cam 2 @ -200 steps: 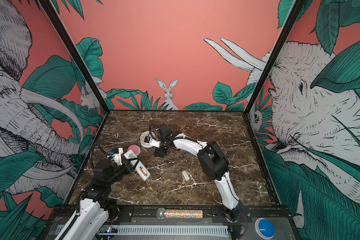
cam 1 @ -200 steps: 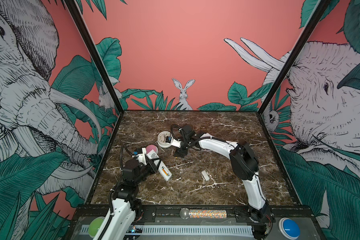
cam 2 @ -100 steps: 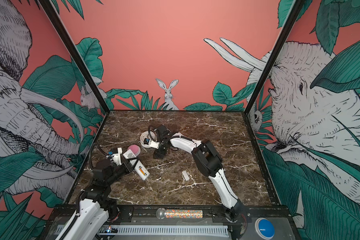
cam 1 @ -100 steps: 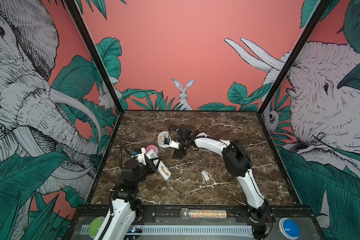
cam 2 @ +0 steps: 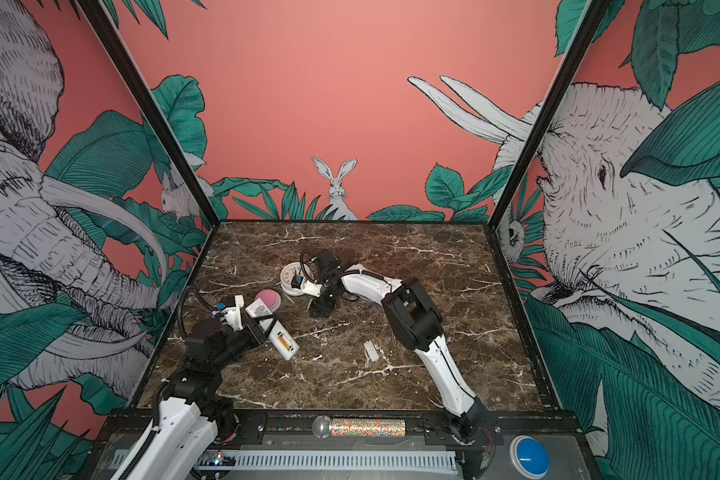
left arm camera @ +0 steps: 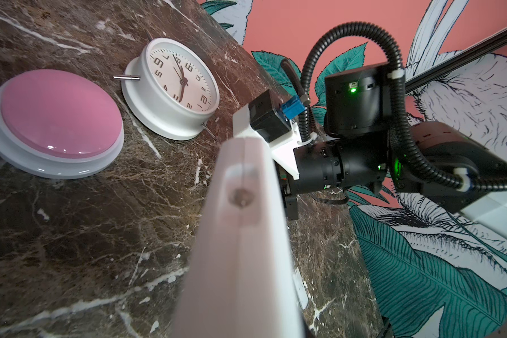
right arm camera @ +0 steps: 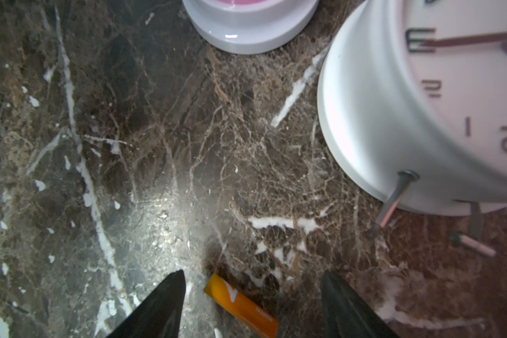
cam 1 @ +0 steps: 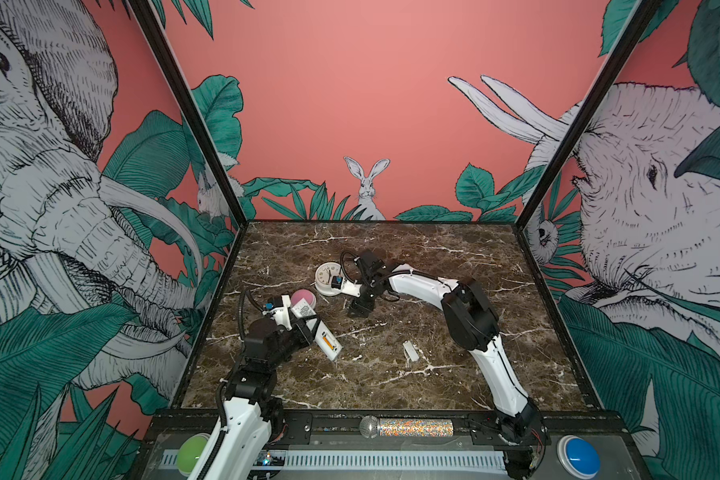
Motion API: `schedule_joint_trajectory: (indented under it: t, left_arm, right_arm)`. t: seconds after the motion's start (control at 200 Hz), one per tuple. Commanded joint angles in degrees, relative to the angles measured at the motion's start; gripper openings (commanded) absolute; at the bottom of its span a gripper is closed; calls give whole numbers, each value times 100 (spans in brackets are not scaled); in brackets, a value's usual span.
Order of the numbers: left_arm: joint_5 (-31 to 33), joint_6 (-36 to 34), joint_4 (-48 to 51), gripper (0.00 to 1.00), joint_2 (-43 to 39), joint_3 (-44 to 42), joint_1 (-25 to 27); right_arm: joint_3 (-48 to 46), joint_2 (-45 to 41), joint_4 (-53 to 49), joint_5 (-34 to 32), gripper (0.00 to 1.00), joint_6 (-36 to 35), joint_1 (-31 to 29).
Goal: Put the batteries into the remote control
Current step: 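Lower the open right gripper over the orange battery near the clock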
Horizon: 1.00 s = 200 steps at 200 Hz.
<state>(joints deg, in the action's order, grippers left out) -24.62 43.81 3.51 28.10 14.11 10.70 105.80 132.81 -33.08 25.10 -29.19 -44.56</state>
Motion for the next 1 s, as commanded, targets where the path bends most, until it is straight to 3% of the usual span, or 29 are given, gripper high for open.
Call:
schedule_joint_trajectory:
  t: [0.0, 0.35, 0.78, 0.995]
  left_arm:
    - [-59, 22, -192, 0, -7, -1, -29]
    - [-69, 55, -256, 0, 43, 4, -41]
    - [-122, 104, -430, 0, 207, 22, -92]
    - [-122, 87, -390, 0, 225, 48, -112]
  right_arm:
    - [52, 80, -220, 92, 74, -113, 26]
    - [160, 174, -699, 13, 71, -424, 25]
    - [87, 188, -788, -385, 51, -694, -86]
    - [-42, 129, -750, -756, 45, -907, -237]
